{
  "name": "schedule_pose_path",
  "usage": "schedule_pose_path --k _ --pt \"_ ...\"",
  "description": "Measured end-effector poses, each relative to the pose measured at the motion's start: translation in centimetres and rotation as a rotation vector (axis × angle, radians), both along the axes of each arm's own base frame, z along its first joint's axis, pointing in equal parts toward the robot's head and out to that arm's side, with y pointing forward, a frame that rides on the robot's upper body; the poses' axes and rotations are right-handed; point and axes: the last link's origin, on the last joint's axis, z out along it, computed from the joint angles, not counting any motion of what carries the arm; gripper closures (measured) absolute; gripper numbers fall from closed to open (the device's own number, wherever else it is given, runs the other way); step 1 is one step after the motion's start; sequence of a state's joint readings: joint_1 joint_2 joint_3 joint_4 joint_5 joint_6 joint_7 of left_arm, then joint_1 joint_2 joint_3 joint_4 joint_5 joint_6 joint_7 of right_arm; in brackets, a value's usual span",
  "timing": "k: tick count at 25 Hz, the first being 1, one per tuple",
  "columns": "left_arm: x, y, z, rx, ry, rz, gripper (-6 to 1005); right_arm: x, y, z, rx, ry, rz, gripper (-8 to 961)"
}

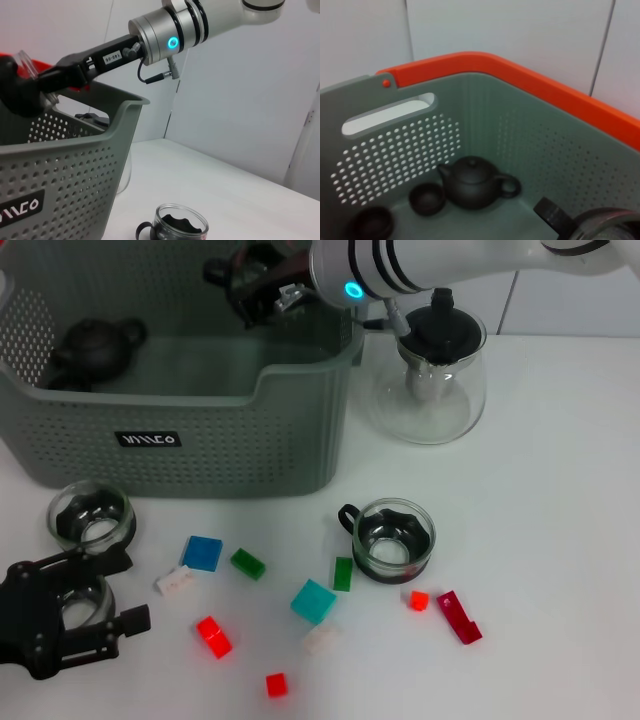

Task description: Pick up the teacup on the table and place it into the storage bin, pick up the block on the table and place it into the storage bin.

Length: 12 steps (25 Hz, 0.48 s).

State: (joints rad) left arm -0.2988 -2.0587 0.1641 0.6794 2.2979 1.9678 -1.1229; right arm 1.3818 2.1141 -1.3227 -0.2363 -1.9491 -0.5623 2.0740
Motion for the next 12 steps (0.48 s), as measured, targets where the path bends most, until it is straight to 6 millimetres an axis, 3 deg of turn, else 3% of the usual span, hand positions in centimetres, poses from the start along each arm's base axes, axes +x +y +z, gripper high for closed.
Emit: schedule_pose_path --k 12 --pt "-0.03 0.18 0.01 0.006 0.004 0.003 205 -0.37 -0.51 -0.33 -0.041 -0.003 -0.015 782"
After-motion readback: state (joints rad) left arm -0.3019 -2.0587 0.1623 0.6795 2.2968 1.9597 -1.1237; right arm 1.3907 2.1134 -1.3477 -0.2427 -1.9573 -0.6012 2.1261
